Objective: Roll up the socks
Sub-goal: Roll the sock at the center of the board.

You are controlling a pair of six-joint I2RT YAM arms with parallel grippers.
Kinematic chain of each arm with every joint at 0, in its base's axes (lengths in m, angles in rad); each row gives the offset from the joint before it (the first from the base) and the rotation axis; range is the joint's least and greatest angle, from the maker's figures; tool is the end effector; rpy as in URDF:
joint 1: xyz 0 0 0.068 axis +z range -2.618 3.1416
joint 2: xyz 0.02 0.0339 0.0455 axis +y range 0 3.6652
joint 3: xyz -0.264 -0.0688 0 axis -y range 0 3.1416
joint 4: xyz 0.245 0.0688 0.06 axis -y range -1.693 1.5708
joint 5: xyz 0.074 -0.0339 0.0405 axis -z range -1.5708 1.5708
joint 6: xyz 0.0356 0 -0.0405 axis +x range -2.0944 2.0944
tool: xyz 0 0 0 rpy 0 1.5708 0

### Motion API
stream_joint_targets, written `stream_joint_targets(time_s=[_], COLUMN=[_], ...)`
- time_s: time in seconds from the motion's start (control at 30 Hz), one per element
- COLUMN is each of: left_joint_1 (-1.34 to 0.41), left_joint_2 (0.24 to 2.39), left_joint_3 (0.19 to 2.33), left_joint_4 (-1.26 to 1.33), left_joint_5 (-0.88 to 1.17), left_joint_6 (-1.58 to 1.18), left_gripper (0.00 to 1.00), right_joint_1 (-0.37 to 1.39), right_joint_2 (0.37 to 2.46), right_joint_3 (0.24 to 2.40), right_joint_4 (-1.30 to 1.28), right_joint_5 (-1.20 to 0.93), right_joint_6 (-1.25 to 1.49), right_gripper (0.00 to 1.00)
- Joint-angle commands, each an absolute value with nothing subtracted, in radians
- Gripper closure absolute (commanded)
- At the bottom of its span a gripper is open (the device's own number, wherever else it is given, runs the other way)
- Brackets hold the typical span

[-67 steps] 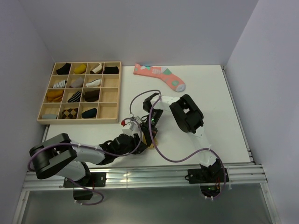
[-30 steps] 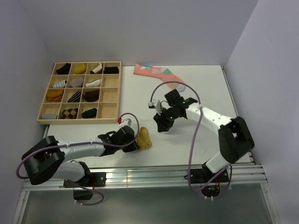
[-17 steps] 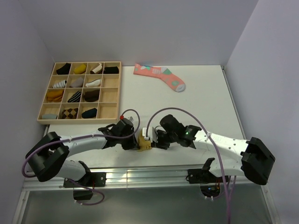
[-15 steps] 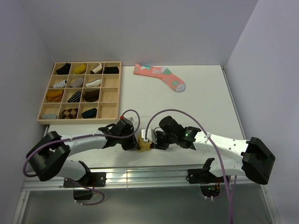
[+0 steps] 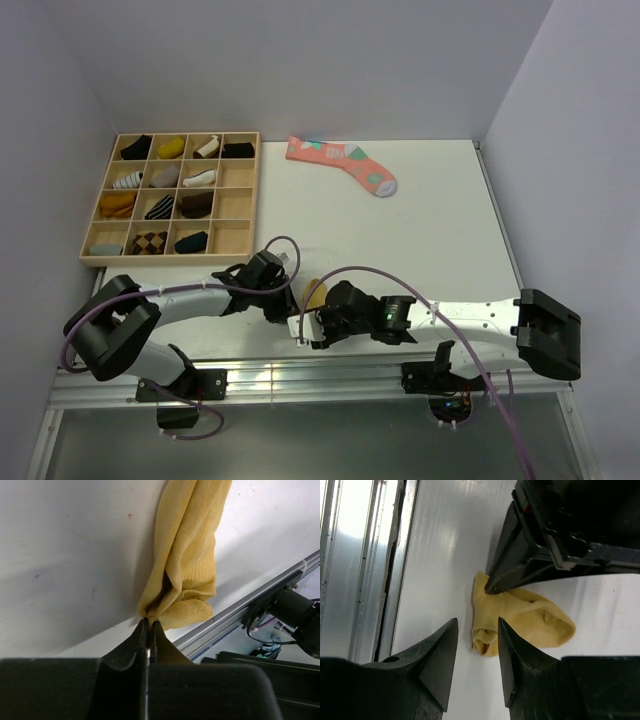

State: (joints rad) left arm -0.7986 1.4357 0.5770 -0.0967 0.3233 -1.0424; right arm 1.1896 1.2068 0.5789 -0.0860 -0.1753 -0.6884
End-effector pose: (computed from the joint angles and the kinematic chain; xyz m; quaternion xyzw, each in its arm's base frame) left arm 0.1678 -0.1885 0.1408 -0.0660 0.9396 -0.3308 0.0589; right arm 0.0843 0.2269 0.1934 -0.7527 0.5058 0.1798 0.3812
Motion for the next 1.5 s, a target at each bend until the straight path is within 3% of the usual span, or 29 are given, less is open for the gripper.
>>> stream_joint_targets(time_s=[0.0,0.8,0.97,1.23,1.4,1.47], left_joint_1=[-0.792,-0.764,-0.765,-0.765,-0.778,-0.793], left_joint_2=[1.443,1.371,1.348,1.276,1.232,1.218], left_joint_3=[0.577,0.512,0.508,0.422,0.371,0.374], left_joint_4=[-0.043,0.06,0.083,0.198,0.261,0.238], left_joint_5=[0.362,0.442,0.451,0.431,0.381,0.341], left_joint_6=[-1.054,-1.123,-1.149,-1.265,-1.327,-1.33], left_gripper=[1.0,1.0,1.0,0.98,0.96,0.9], right_joint_1=[1.218,1.226,1.227,1.131,0.999,0.976], right_joint_2=[1.238,1.391,1.39,1.396,1.471,1.508], right_joint_3=[0.578,0.56,0.594,0.738,0.862,0.915], right_joint_4=[-0.015,0.074,0.02,-0.256,-0.464,-0.527], right_joint_5=[-0.11,-0.011,-0.026,-0.282,-0.484,-0.557], right_joint_6=[-0.712,-0.735,-0.721,-0.68,-0.702,-0.735], right_gripper=[0.55,0.56,0.67,0.85,0.86,0.87])
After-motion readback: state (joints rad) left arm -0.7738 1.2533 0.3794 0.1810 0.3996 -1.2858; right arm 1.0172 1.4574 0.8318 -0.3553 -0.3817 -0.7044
